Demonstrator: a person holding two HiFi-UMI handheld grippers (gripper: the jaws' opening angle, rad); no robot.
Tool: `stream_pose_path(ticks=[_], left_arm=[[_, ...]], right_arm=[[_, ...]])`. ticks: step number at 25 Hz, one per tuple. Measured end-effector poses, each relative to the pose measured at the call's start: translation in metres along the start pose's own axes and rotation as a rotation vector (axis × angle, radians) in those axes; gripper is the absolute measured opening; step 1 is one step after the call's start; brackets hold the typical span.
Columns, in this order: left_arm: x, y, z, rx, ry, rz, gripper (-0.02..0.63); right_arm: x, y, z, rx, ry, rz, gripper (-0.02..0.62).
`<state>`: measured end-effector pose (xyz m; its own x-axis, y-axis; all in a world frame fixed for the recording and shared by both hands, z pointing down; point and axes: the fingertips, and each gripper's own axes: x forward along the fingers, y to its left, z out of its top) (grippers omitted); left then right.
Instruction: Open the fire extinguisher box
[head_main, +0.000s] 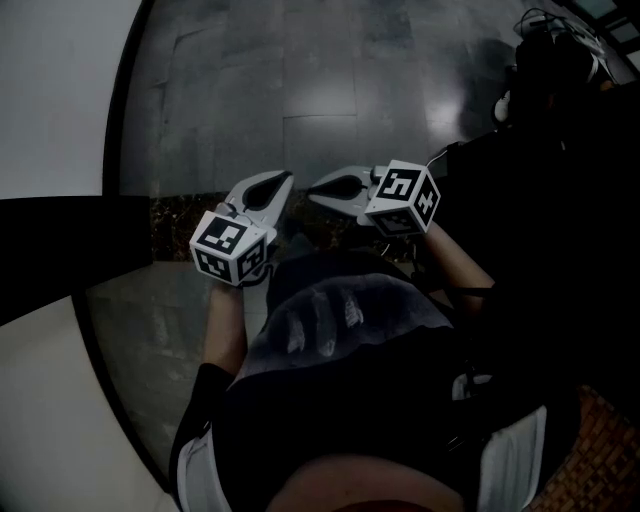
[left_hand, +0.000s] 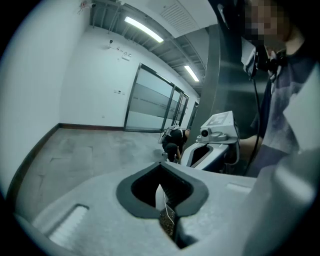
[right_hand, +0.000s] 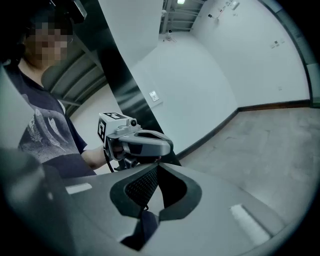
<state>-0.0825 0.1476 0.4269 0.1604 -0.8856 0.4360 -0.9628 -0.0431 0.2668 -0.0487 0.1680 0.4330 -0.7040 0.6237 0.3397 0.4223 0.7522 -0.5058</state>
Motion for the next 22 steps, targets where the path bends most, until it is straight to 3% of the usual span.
stream_pose_path(ticks=[12, 22], left_arm=[[-0.031, 0.116, 0.034, 0.037, -0.087, -0.146, 0.002], [-0.007, 0.134, 0.048, 0.084, -0.102, -0.279, 0.002]], right_arm=[[0.080, -0.035, 0.088, 0.022, -0.121, -0.183, 0.000], [0.089, -0.067, 0.110, 0.089, -0.169, -0.257, 0.000]])
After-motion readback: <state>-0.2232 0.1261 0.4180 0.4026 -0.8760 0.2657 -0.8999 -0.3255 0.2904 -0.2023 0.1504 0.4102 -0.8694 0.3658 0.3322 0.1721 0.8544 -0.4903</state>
